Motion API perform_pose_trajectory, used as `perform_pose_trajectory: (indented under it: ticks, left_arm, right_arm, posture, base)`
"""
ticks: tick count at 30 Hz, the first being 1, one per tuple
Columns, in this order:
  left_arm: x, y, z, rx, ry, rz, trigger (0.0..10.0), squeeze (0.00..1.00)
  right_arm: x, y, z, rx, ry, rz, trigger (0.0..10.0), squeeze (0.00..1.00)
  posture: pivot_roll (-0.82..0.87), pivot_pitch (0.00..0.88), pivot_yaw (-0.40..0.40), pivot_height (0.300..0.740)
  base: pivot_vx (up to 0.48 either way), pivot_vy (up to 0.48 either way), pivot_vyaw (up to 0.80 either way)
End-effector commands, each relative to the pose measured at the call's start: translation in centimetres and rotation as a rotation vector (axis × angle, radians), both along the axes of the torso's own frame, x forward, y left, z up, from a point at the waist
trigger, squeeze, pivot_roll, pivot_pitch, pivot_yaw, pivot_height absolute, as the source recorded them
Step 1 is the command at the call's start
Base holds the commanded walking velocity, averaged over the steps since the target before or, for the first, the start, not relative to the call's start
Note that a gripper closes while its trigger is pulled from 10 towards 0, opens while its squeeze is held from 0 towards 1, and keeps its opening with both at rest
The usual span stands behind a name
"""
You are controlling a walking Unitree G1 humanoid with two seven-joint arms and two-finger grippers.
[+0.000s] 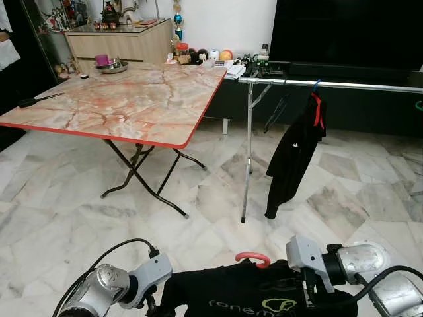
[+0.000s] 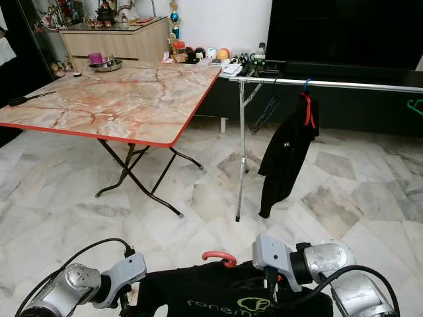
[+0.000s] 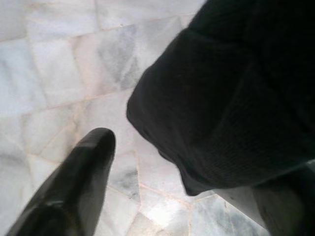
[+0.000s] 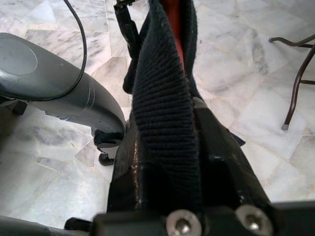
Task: Hang hanger
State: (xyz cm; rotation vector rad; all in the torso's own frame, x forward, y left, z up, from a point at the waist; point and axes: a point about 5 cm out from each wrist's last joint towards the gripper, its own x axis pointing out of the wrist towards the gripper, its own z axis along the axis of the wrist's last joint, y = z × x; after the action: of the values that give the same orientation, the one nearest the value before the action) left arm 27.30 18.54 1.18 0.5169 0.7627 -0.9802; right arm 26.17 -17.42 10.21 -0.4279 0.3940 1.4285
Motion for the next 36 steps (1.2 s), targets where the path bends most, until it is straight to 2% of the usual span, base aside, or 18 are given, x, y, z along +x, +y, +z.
perform_pose_trajectory:
  ticks: [1, 19, 36]
  left_arm:
    - [0.0, 0.1, -0.2, 0.001, 0.009, 0.016, 0.0, 0.00]
    - [0.9, -0.7, 0.1, -0.031, -0.042, 0.077, 0.0, 0.00]
    - [1.1, -0.5, 0.3, -0.032, -0.043, 0.067, 0.0, 0.00]
  right_arm:
    - [0.5, 0.8, 1.5, 0.043, -0.066, 0.019, 10.0, 0.00]
    - [0.5, 1.1, 1.9, 0.081, -0.064, 0.016, 10.0, 0.00]
    - [0.6, 1.2, 1.8, 0.077, -0.069, 0.003, 10.0, 0.00]
  posture:
    - [0.09, 0.000, 0.011, 0.740]
    - [0.09, 0.000, 0.013, 0.740]
    - [0.09, 0.000, 0.014, 0.740]
  base:
    - [0.000, 0.000, 0.00]
    - [0.000, 0.000, 0.00]
    - [0.000, 0.000, 0.00]
